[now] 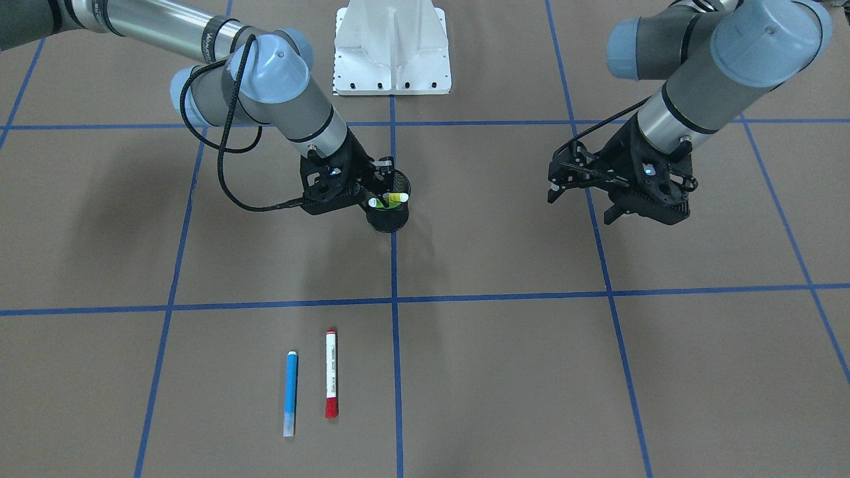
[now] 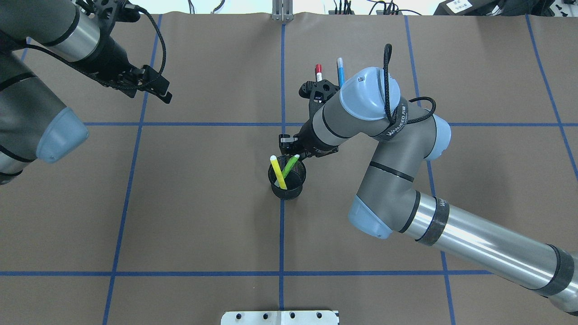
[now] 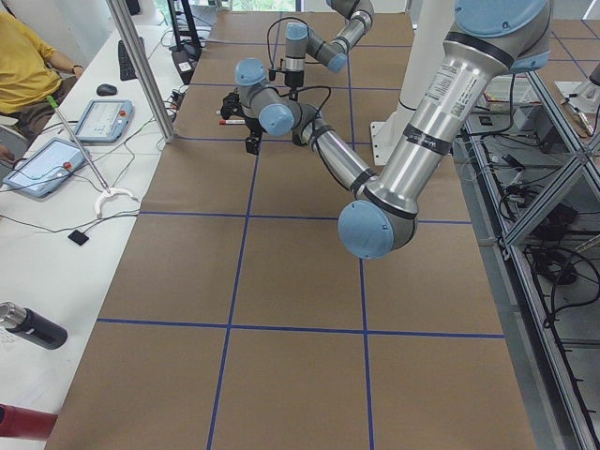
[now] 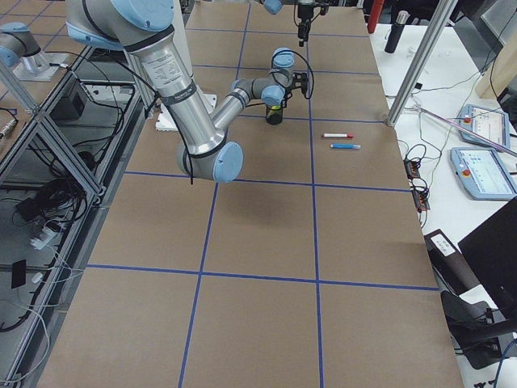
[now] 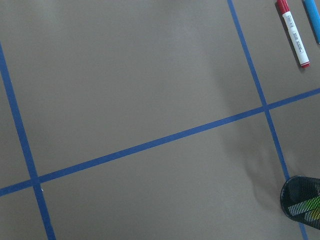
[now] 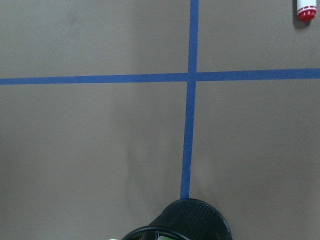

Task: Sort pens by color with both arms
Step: 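Move the right gripper to the cup and grasp the green highlighter, then lift the green highlighter out of the cup with the right gripper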

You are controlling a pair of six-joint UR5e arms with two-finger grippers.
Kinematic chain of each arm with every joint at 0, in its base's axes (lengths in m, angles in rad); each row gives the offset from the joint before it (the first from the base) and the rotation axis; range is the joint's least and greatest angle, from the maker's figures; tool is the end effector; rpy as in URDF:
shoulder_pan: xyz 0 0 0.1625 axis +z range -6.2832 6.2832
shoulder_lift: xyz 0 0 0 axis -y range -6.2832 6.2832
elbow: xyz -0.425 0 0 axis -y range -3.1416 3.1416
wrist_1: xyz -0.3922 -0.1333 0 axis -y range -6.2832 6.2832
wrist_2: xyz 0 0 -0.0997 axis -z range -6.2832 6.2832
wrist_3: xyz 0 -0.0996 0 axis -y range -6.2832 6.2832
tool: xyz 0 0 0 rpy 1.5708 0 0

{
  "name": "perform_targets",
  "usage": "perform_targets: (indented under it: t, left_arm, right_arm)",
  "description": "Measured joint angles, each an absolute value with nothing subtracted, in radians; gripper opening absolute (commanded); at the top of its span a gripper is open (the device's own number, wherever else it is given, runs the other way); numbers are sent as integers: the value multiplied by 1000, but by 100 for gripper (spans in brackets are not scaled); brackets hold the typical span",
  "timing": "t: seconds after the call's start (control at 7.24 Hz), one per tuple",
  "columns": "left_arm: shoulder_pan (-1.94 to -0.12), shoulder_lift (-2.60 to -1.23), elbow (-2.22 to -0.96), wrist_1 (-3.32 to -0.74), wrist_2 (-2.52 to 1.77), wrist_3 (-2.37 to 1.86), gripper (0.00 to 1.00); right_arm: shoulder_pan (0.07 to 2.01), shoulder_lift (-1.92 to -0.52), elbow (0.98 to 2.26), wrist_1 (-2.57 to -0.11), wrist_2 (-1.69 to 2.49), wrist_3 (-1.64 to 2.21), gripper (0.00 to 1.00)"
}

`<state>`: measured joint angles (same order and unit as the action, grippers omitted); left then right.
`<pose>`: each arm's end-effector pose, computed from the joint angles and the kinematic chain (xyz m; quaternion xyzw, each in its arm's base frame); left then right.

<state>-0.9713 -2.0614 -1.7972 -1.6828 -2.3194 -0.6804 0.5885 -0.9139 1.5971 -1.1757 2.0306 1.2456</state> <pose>0.2941 -0.5464 0.2554 0.1008 0.4923 0.1127 0.8572 -0.5240 -0.4569 0.2058 0.0450 -0.5349 -0.0063 0.8437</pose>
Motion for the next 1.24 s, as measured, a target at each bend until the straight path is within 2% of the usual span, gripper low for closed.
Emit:
perform_targets:
  t: [0.41,0.83,1.24]
  left_arm:
    - [-971,-2062,-1799,-1683,-2319,-685,99]
    - [-971,-2062,-1799,-1683,-2319,-686,99]
    - [-971,-2062,-1798,-1683,-2319,-686,99]
  right_arm:
    - [587,-914,1603,-1177,2032,1246,17]
    - [595,-913,1628,-1178,2033,1247,0]
    - [651,-913,1757,-1273,2025,1247,0]
